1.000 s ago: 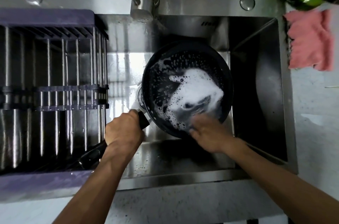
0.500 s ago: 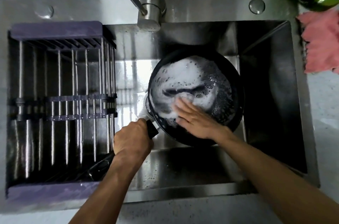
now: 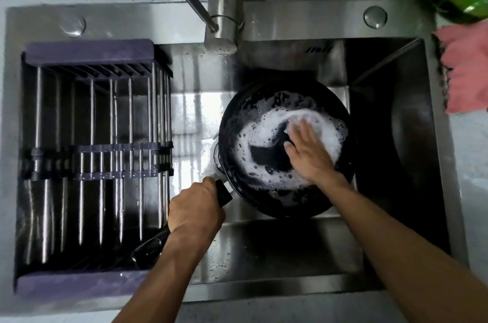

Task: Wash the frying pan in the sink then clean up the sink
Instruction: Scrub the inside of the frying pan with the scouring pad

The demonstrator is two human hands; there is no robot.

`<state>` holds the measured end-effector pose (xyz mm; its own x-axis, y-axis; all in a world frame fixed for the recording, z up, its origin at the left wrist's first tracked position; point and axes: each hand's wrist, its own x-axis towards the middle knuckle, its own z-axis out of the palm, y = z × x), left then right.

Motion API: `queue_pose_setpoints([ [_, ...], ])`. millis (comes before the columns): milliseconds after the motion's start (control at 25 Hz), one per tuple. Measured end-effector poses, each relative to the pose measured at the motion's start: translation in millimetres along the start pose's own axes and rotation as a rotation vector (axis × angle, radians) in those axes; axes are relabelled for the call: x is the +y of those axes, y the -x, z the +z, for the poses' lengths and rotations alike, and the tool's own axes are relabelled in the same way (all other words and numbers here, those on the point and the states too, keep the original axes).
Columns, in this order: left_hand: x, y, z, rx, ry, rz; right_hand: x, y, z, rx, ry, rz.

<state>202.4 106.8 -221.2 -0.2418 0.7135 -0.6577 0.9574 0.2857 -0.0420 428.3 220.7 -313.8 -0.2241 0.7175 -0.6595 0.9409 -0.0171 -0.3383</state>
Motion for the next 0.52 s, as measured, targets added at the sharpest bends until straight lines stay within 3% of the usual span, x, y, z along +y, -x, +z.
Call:
queue_pose_setpoints([
  [40, 0.5, 0.5, -0.3, -0.003, -0.003, 0.003, -26.5, -17.8, -0.6, 0.065, -0.153, 0.07],
  [200, 0.1, 0.4, -3.2, -0.013, 0.004, 0.001, -165.8, -27.5, 25.1, 0.204, -0.959, -0.078],
  [240, 0.0, -0.2, -4.1, -0.013, 0.001, 0.006, -164.8, -27.6, 24.8, 0.24, -0.992, -0.101],
  [320, -0.4, 1.9, -3.7, -0.008, 0.026, 0.013, -125.8, -42.4, 24.1, 0.261, -0.806, -0.09],
  [400, 0.2, 2.9, -3.5, -0.011, 0.028, 0.016, -100.7, -53.1, 18.3, 0.288, -0.721, 0.085],
  [440, -1.7, 0.9, -3.5, -0.007, 0.021, 0.015, -105.1, -51.1, 17.1, 0.277, -0.725, 0.075],
  [520, -1.6, 1.5, -3.2, -0.018, 0.011, 0.012, -125.9, -42.3, 23.6, 0.232, -0.6, -0.131],
])
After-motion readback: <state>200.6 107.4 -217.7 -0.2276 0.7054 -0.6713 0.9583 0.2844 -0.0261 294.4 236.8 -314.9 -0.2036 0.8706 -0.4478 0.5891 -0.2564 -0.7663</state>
